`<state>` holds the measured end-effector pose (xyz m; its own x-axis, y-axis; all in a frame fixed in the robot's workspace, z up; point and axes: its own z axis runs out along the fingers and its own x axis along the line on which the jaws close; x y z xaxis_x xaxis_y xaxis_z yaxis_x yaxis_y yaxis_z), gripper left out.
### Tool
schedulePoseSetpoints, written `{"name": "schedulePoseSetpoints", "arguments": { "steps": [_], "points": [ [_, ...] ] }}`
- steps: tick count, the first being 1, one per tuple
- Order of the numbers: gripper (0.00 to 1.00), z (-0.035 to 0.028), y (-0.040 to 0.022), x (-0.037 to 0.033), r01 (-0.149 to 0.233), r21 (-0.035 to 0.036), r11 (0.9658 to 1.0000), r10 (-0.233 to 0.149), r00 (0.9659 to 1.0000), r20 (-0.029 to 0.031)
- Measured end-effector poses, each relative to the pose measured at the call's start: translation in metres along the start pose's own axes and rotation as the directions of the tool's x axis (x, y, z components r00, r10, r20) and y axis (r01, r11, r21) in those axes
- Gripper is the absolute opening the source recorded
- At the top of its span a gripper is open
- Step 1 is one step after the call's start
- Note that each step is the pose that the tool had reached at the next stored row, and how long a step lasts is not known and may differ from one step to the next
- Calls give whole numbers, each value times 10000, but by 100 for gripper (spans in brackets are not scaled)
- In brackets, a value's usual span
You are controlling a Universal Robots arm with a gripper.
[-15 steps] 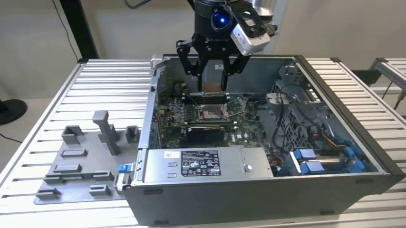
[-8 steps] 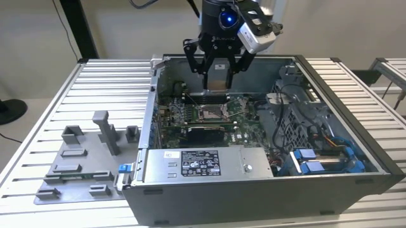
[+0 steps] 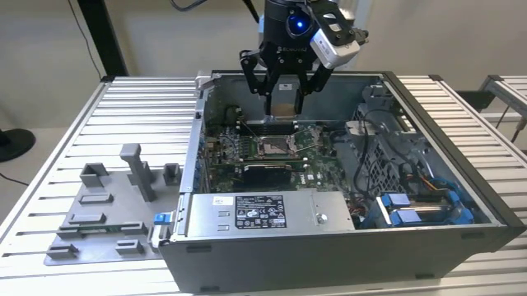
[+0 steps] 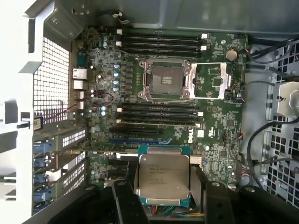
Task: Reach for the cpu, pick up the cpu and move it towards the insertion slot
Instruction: 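Pick up the cpu and move it towards the insertion slot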
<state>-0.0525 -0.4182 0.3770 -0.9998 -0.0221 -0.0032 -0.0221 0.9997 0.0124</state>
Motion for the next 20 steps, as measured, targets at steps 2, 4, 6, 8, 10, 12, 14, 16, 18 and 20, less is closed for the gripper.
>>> {"name": "schedulePoseSetpoints", "arguments": {
  "steps": [2, 4, 6, 8, 10, 12, 14, 16, 18, 20],
  "points": [
    [0, 0, 0, 0, 0, 0, 10000, 0, 10000, 0],
    [0, 0, 1, -1, 0, 1, 10000, 0, 10000, 0],
    [0, 0, 1, -1, 0, 1, 10000, 0, 10000, 0],
    [0, 0, 2, -1, 0, 1, 10000, 0, 10000, 0],
    [0, 0, 9, -2, 1, 0, 10000, -1, 10000, 0],
    [0, 1, 26, -2, 0, -1, 10000, 0, 10000, 1],
    [0, 2, 54, -2, 1, 0, 10000, -1, 10000, 1],
    [0, 3, 95, -3, 0, 0, 10000, 0, 10000, 0],
    [0, 4, 144, -4, 0, 1, 10000, 0, 10000, 0],
    [0, 6, 193, -5, 0, 0, 10000, 0, 10000, 0]
  ]
}}
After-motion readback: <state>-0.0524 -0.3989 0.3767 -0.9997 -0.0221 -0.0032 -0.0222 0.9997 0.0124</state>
